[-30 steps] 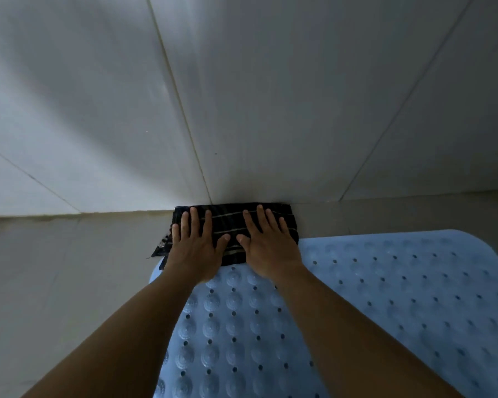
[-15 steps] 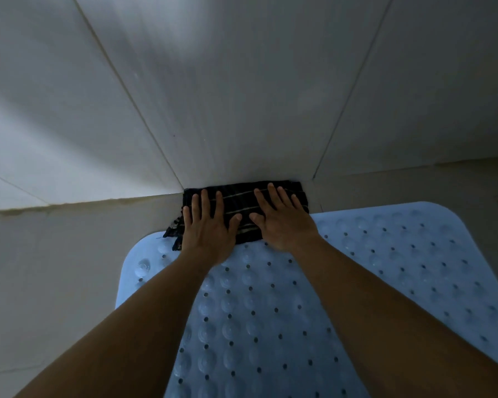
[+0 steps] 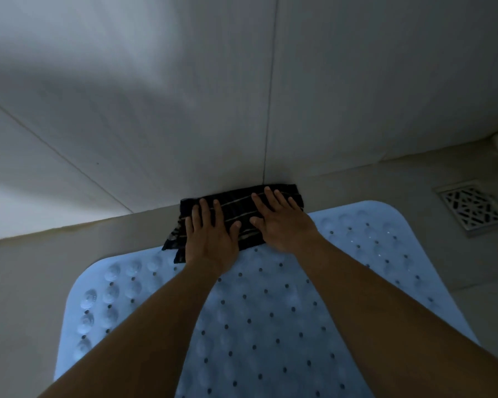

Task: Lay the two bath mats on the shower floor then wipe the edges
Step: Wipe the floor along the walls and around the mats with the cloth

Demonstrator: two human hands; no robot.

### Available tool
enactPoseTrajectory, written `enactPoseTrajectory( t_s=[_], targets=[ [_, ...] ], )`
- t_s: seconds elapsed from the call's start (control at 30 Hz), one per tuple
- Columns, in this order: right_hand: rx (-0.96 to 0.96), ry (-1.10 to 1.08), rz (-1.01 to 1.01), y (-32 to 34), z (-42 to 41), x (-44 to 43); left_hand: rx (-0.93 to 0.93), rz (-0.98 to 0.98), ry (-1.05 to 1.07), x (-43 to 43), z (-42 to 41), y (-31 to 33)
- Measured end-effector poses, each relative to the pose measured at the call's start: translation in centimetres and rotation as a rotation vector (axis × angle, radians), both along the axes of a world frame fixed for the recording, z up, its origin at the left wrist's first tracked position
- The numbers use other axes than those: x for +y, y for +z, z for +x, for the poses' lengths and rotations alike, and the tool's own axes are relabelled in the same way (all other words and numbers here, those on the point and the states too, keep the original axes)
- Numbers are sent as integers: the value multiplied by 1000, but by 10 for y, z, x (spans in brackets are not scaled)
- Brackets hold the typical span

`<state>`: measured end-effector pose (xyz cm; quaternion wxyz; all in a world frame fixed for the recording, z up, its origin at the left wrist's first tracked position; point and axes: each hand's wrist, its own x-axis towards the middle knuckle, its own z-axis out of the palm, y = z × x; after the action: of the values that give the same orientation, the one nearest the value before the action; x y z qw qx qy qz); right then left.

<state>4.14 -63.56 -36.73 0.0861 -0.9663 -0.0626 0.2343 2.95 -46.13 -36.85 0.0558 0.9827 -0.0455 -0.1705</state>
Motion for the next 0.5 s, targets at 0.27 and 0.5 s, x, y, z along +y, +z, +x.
enactPoseTrajectory(
  t_s=[0.27, 0.5],
  targets=[
    [9, -9, 44, 2, 5, -47, 93, 19, 38, -49, 8, -1],
    [13, -29, 44, 3, 5, -87, 107, 26, 31, -90, 9, 8]
  ],
)
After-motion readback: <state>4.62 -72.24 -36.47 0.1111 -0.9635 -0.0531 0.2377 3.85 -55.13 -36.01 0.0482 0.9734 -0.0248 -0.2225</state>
